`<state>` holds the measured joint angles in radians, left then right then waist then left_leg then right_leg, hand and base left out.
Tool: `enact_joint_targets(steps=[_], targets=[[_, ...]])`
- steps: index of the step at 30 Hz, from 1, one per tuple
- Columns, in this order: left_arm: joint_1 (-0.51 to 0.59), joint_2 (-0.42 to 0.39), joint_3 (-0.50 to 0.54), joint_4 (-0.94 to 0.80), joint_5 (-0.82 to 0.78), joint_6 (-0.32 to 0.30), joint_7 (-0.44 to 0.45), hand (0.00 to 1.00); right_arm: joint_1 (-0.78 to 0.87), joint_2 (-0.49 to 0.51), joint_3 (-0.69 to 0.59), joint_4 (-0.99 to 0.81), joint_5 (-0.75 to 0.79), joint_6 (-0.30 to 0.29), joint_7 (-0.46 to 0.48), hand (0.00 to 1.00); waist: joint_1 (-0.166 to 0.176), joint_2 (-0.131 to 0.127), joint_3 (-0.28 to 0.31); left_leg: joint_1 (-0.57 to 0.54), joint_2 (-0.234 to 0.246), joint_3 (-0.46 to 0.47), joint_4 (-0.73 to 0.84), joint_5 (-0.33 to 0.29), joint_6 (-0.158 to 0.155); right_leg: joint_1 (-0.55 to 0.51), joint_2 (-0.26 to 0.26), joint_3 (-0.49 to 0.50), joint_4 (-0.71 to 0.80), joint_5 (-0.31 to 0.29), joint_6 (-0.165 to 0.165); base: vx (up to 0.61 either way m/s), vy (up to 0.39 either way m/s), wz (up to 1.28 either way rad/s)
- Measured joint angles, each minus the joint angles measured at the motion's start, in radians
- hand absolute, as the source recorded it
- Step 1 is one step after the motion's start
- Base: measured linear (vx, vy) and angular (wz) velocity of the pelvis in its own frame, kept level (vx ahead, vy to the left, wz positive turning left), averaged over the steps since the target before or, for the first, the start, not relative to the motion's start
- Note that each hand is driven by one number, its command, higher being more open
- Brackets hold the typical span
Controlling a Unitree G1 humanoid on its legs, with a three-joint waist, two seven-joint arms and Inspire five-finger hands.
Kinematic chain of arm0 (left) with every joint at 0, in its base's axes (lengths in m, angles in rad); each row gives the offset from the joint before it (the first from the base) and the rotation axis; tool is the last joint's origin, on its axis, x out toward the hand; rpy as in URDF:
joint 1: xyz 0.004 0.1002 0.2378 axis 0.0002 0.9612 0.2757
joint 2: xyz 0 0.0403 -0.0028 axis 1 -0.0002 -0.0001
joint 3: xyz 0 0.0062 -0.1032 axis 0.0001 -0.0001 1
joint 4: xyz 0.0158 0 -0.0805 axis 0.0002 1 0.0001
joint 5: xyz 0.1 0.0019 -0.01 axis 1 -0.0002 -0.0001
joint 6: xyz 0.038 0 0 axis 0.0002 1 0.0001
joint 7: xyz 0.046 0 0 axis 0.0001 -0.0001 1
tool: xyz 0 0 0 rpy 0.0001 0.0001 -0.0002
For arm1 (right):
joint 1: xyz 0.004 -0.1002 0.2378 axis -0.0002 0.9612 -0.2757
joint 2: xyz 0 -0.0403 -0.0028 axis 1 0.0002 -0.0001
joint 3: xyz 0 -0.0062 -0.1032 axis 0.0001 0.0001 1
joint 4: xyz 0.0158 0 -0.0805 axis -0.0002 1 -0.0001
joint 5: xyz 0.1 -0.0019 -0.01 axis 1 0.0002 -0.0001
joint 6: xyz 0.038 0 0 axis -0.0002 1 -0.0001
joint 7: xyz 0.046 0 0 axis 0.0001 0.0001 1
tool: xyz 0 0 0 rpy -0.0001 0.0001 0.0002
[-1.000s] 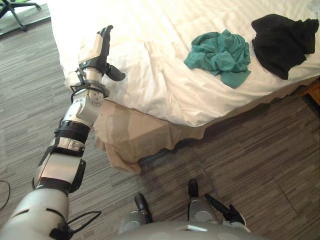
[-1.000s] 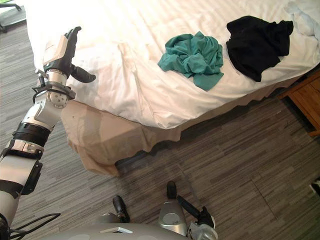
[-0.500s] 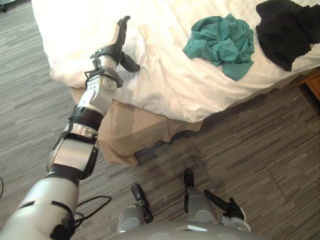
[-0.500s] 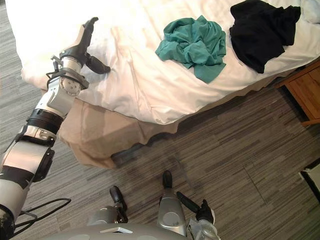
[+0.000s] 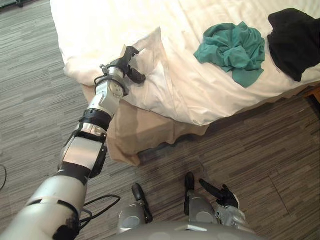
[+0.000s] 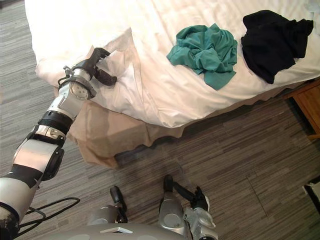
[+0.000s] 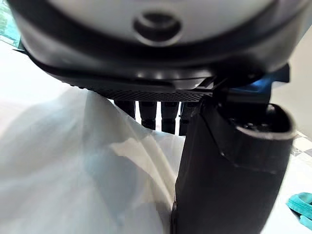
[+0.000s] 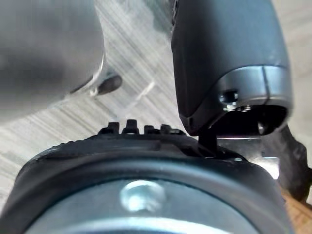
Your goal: Tidy up the quilt and then pick up the clothes from the bed and put them into the laundry hamper
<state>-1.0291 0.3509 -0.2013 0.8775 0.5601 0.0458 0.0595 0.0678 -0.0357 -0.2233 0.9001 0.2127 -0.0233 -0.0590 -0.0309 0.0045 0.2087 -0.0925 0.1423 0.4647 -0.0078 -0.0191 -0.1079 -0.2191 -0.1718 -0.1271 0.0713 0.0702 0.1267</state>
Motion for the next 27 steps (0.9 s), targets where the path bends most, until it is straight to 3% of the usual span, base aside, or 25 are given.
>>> enact_joint_targets(steps=[8, 13, 17, 19, 22, 27], targets=[[0.009, 0.004, -0.081, -0.004, -0.001, -0.003, -0.029, 0.00, -0.001, 0.000, -0.001, 0.012, -0.004, 0.017, 0.012, 1.00, 0.009, 0.001, -0.001, 0.066, 0.005, -0.009, 0.006, 0.000, 0.000, 0.093, 0.000, -0.036, 0.000, -0.002, -0.002, 0.01, 0.003, 0.15], [0.130, 0.123, -0.142, -0.100, -0.033, -0.028, -0.049, 0.00, -0.012, 0.000, -0.043, 0.050, -0.010, 0.026, 0.032, 1.00, -0.002, 0.005, -0.003, 0.116, 0.005, -0.024, 0.022, 0.000, 0.000, 0.158, 0.000, -0.047, -0.002, -0.018, -0.026, 0.01, -0.006, 0.05], [0.357, 0.261, -0.162, -0.317, -0.088, -0.079, -0.068, 0.00, -0.007, -0.020, -0.076, 0.078, -0.011, 0.034, 0.033, 1.00, -0.004, 0.036, -0.022, 0.157, 0.009, -0.054, 0.038, -0.003, -0.005, 0.221, 0.000, -0.081, -0.003, -0.029, -0.043, 0.01, -0.011, 0.15], [0.551, 0.361, -0.149, -0.489, -0.130, -0.121, -0.087, 0.00, -0.005, -0.038, -0.081, 0.092, -0.014, 0.039, 0.044, 1.00, 0.004, 0.058, -0.036, 0.162, 0.010, -0.067, 0.038, -0.003, -0.005, 0.234, 0.000, -0.090, -0.005, -0.031, -0.045, 0.01, 0.007, 0.19], [0.731, 0.382, -0.088, -0.569, -0.176, -0.138, -0.114, 0.00, -0.006, -0.046, -0.080, 0.107, -0.042, 0.038, 0.052, 1.00, 0.010, 0.063, -0.046, 0.181, 0.008, -0.081, 0.037, -0.004, -0.005, 0.264, 0.000, -0.096, -0.015, -0.031, -0.045, -0.01, 0.007, 0.11], [1.034, 0.341, 0.069, -0.698, -0.298, -0.180, -0.125, 0.00, -0.005, -0.047, -0.062, 0.129, -0.091, 0.040, 0.077, 1.00, 0.029, 0.039, -0.064, 0.185, 0.007, -0.113, 0.027, -0.004, -0.006, 0.285, 0.006, -0.119, -0.040, -0.032, -0.043, -0.06, -0.014, 0.08]])
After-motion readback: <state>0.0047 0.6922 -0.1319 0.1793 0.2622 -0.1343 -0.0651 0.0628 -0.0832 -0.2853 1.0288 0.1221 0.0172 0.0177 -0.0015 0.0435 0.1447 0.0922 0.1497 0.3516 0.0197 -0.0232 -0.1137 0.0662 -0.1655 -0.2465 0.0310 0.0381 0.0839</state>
